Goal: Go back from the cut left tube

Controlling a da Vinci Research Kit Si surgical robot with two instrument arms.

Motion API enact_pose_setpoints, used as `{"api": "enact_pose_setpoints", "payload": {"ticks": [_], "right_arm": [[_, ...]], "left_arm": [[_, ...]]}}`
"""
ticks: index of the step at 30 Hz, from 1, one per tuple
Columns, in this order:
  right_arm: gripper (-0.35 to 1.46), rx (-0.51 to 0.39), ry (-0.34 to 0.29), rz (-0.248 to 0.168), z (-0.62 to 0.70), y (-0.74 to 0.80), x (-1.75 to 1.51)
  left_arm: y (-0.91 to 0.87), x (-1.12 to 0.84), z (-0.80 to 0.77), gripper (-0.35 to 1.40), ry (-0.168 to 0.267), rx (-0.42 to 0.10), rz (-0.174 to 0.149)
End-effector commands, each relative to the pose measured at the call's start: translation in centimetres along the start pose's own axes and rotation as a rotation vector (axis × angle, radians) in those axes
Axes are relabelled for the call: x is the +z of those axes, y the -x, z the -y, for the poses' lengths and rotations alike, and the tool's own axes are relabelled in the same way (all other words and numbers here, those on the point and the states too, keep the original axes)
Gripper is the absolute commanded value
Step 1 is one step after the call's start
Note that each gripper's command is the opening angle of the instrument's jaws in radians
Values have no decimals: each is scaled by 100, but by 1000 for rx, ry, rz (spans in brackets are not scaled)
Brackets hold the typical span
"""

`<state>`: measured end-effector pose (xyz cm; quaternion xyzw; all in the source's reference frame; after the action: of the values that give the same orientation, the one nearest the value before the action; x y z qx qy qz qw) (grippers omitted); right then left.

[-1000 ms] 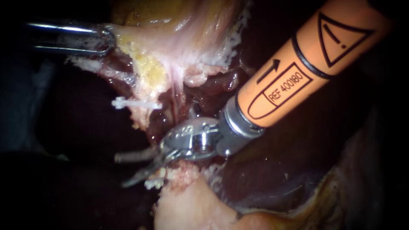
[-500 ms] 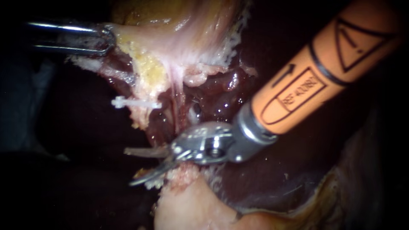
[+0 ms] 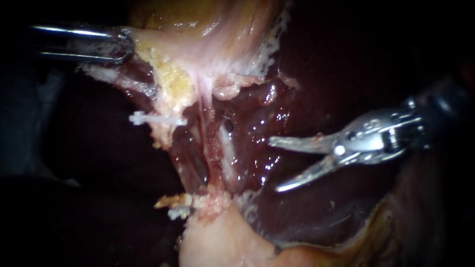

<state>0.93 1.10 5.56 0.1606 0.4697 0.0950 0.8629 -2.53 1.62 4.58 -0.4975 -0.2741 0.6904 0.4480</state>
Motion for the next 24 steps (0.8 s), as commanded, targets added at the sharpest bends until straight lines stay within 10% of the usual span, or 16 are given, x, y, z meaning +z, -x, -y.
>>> {"api": "enact_pose_setpoints", "payload": {"ticks": [1,15,24], "right_arm": [[145,-2,0,16,0,2,-3],[145,-20,-34,51,0,6,-5],[145,-20,-34,51,0,6,-6]], "left_arm": [[0,0,1,-35,0,0,0],[2,7,7,-35,-3,3,-2],[16,44,20,-35,-15,13,-12]]}}
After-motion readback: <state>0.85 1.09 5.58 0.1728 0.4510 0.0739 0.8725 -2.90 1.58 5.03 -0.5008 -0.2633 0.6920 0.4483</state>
